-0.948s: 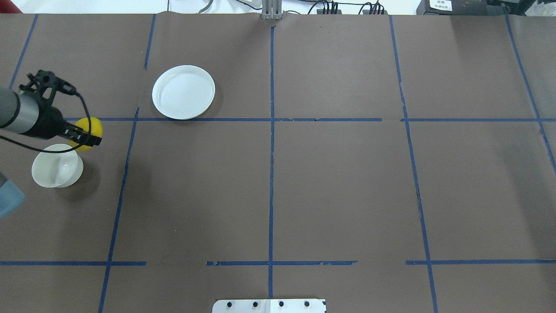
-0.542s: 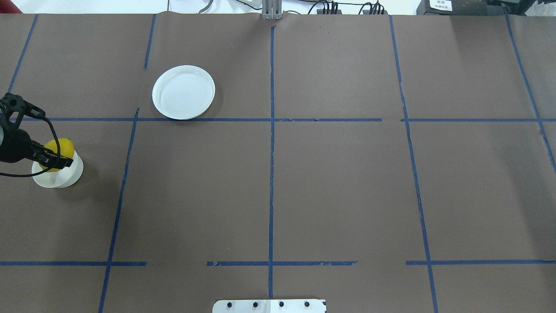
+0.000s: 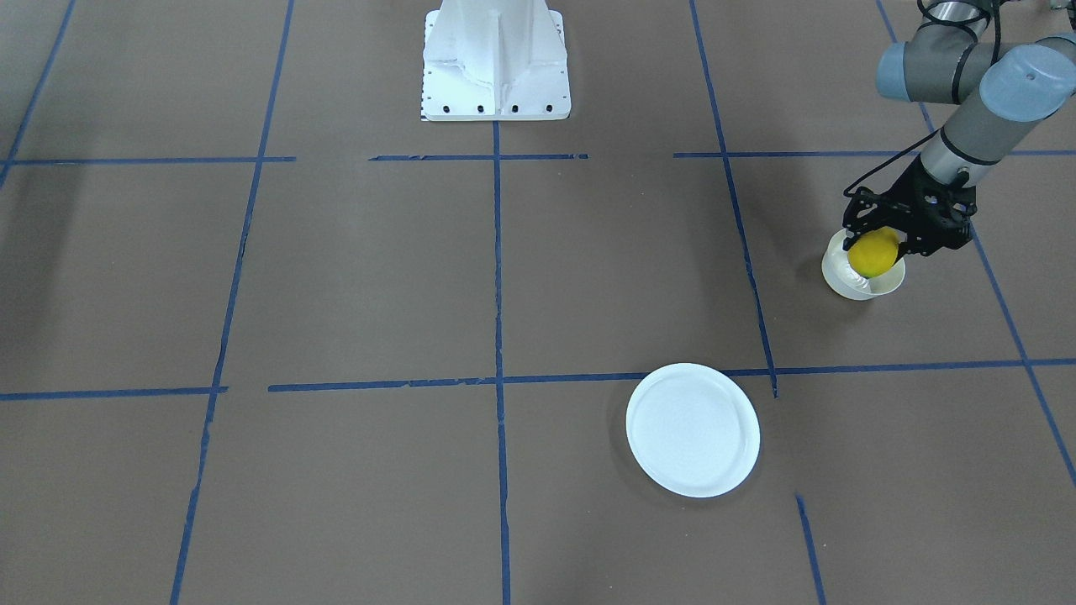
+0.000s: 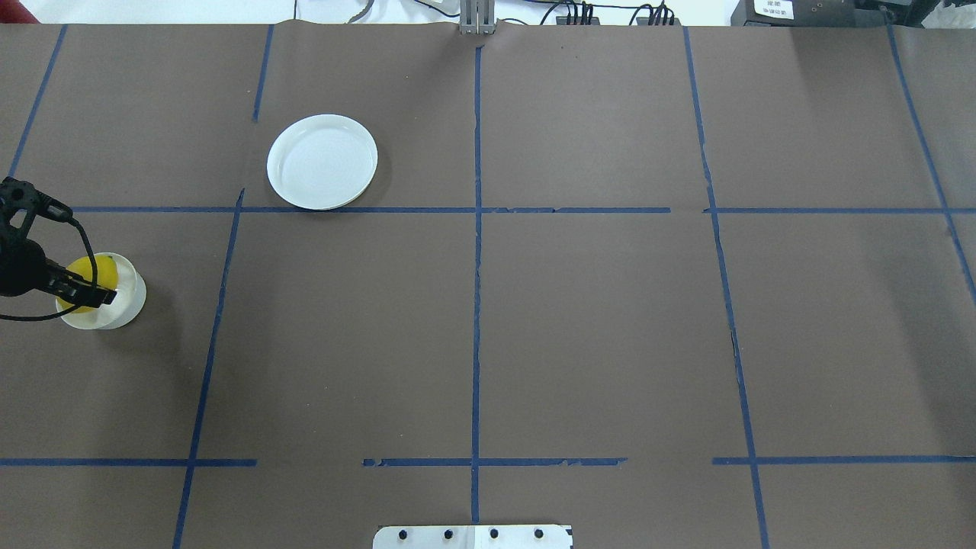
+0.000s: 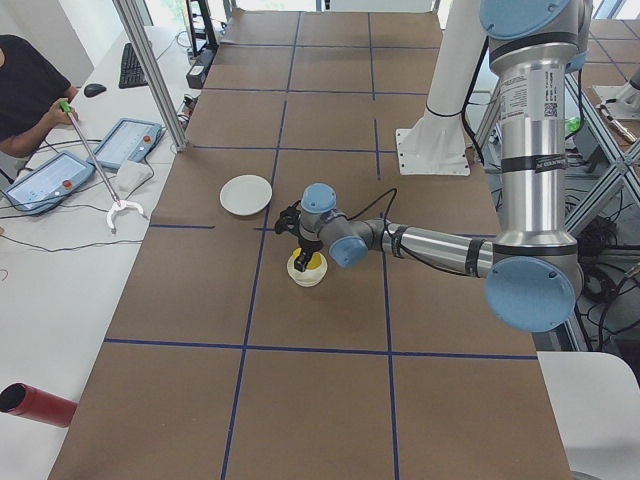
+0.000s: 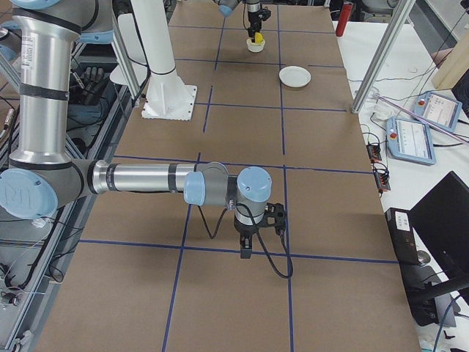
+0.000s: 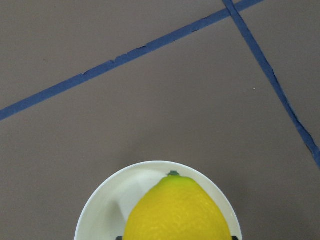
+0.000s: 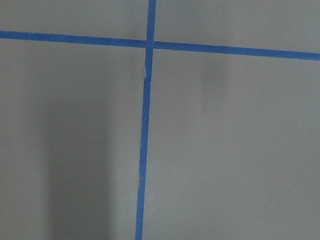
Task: Move lemon from plate to bowl
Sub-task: 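Lower the lemon into the white bowl and open the left gripper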
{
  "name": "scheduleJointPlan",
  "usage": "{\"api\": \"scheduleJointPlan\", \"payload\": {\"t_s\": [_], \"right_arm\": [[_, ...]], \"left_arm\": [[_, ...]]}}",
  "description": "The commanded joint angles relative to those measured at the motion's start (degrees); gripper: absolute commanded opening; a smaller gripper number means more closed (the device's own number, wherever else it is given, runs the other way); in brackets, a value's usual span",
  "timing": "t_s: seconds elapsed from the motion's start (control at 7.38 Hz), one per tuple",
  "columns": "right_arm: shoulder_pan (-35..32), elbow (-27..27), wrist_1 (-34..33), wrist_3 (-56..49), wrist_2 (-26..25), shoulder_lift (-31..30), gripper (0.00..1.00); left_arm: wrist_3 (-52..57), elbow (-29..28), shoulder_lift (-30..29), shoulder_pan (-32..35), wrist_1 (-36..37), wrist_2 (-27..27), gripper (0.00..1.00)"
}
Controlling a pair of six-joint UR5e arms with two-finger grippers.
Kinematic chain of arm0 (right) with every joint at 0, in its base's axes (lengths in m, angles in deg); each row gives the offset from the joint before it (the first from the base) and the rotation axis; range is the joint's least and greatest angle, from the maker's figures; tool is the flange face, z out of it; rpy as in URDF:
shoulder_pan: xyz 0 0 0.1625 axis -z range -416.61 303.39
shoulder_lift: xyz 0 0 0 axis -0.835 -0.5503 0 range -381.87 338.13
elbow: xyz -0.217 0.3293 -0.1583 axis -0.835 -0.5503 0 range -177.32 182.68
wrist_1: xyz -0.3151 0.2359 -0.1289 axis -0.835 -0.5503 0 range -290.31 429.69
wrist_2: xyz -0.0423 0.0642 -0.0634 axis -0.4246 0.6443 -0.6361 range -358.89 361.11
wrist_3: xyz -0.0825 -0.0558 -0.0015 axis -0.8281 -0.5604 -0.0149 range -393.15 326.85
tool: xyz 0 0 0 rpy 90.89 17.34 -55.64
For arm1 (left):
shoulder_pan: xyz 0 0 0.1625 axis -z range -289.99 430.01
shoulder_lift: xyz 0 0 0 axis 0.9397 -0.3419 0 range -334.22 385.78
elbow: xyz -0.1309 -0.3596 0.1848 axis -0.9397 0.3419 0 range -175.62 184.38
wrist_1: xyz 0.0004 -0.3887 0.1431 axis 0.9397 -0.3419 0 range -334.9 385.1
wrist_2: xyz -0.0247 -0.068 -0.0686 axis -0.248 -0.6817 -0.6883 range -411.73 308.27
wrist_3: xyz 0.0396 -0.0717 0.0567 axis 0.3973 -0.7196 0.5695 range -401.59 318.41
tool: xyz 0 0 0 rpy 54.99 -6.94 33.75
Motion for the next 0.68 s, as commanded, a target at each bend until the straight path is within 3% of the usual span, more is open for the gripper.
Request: {"api": "scheduleJointPlan", "payload": {"t_s": [0.0,0.41,0.54], "right_arm": [[0.0,0.0,0.0,0.0,0.0,0.0,1.0],[0.0,0.0,0.0,0.0,0.0,0.0,1.0],[0.0,0.0,0.0,0.0,0.0,0.0,1.0]], "left_arm": [[0.13,-1.76,-0.42,-0.07,-0.07,-0.15,0.98],[0.04,-0.38,0.54,0.72,0.01,-1.37,1.0],[2.22,-0.45,2.11,2.55,0.45,-5.65,1.0]]}}
